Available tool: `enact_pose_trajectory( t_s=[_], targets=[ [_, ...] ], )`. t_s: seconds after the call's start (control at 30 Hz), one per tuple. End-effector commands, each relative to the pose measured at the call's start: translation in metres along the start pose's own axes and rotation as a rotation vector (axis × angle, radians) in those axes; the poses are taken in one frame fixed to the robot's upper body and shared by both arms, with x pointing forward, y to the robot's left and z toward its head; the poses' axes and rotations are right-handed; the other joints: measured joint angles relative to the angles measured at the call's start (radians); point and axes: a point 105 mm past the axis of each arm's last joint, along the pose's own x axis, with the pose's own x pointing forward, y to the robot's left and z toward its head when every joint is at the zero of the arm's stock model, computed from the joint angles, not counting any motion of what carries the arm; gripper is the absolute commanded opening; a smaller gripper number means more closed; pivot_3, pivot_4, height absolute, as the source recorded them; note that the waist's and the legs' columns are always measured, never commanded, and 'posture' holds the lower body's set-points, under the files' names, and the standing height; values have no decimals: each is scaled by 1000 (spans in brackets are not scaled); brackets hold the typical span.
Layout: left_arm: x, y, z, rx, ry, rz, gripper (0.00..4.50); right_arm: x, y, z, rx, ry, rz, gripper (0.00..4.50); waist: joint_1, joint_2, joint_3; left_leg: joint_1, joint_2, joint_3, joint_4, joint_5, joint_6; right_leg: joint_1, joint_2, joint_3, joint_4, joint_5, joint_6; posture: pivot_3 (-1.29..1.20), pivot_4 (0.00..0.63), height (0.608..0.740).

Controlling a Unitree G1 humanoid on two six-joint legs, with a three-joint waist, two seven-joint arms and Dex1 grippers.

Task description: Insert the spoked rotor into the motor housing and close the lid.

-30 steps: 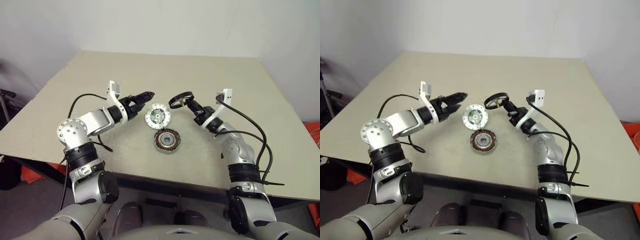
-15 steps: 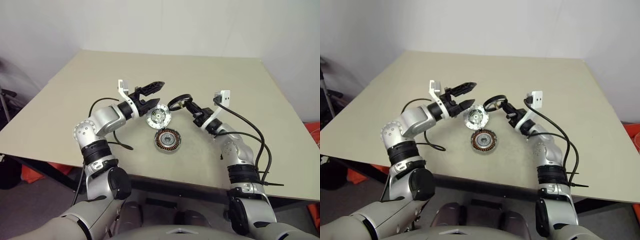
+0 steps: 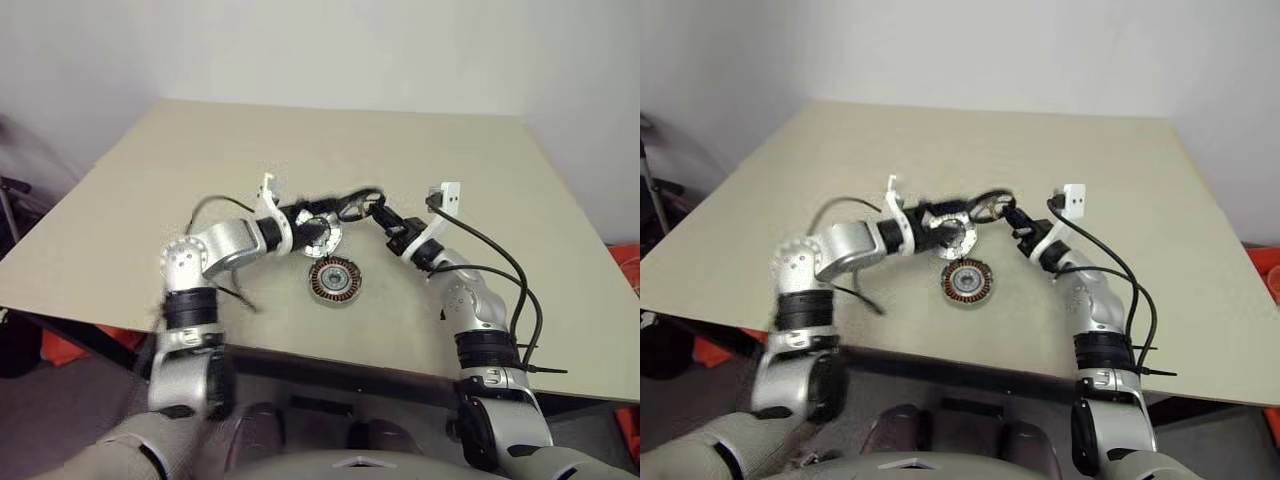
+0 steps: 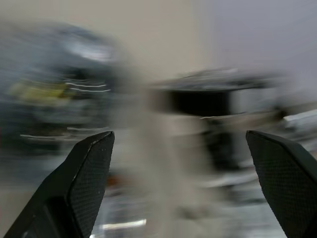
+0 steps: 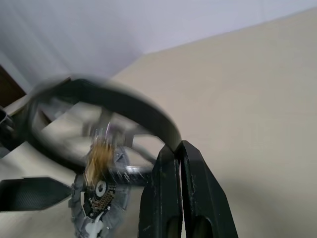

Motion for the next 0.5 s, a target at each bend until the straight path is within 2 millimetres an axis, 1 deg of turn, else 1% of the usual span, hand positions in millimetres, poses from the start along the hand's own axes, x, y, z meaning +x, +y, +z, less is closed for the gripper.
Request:
enact_pose_trajectory(
  t_s=[0.03,0.1,0.17,0.23,0.33,0.43,0.5],
  targets=[
    [-8,-13,11,419,-87,-20,4500,5,9,16,-34,-53,37,36,1,1,0,0,0,0,0,0,0,0,0,0,0,0,0,0,0,740],
    [-12,-15,16,492,-115,-64,4500,5,10,15,-33,-52,39,36,6,2,0,0,-1,0,0,0,0,1,0,0,-1,-1,-1,0,0,740],
    [-14,-18,22,616,-153,-72,4500,7,11,14,-30,-50,44,36,6,2,0,0,-2,1,2,-1,1,3,-2,0,-1,-2,-3,0,0,740],
    [-16,-27,31,695,-218,-94,4500,7,13,13,-28,-49,49,36,2,2,0,0,-2,1,3,-1,1,4,-2,1,-1,2,-7,0,0,740],
    [-18,-42,45,759,-327,-116,4500,6,13,13,-27,-47,51,36,-1,2,0,1,-2,1,3,-1,1,4,-2,1,1,3,-9,0,0,740],
    [-17,-48,49,881,-385,-92,4500,5,12,12,-27,-41,50,36,-4,2,0,2,-2,1,3,0,0,4,-2,1,1,3,-9,0,0,740],
    [-16,-50,49,938,-397,-89,4500,5,12,12,-27,-40,50,36,-5,2,0,2,-2,1,3,0,0,4,-2,1,1,3,-9,0,0,740]
  ],
)
